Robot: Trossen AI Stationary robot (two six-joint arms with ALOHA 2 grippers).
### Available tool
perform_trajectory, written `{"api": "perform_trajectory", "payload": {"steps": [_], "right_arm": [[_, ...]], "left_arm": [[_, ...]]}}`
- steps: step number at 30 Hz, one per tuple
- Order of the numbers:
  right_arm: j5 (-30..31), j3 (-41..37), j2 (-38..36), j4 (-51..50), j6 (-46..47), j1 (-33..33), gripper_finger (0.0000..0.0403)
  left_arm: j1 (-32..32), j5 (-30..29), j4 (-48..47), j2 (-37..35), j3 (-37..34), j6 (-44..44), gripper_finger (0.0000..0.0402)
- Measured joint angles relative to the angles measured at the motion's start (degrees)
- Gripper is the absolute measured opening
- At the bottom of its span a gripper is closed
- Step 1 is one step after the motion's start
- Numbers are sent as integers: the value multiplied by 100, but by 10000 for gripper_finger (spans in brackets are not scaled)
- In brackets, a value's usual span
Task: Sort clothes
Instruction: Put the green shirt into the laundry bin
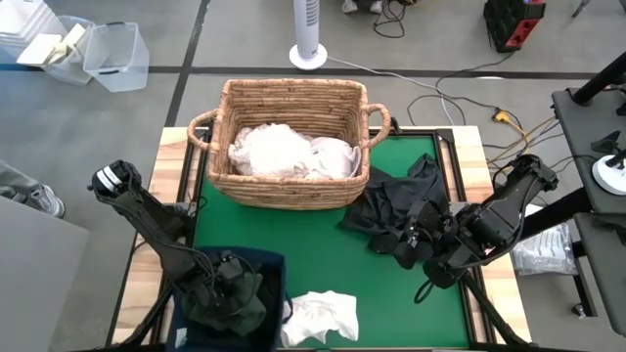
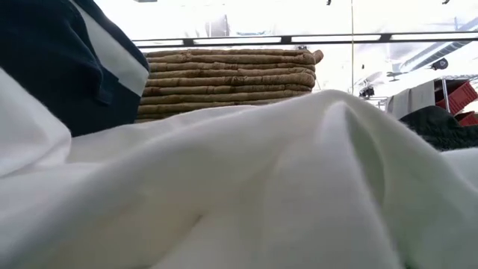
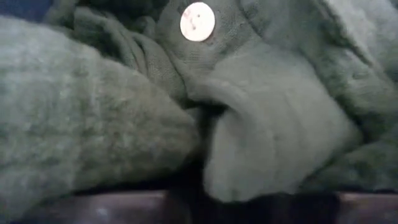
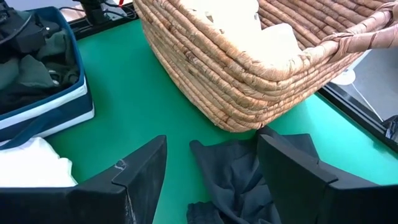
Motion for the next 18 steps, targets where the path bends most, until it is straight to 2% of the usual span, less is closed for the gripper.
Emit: {"api": "perform_trajectory", "payload": {"steps": [5, 9, 18], "right_arm": [[0, 0, 0, 0, -36, 0, 236], [0, 0, 0, 0, -48, 0, 237], [0, 0, 0, -2, -100, 0, 247]], "left_arm": [[0, -5, -220, 0, 185, -26, 143], [0, -39, -760, 0, 466, 87, 177], [2, -300, -1666, 0, 1176, 506, 193]]}}
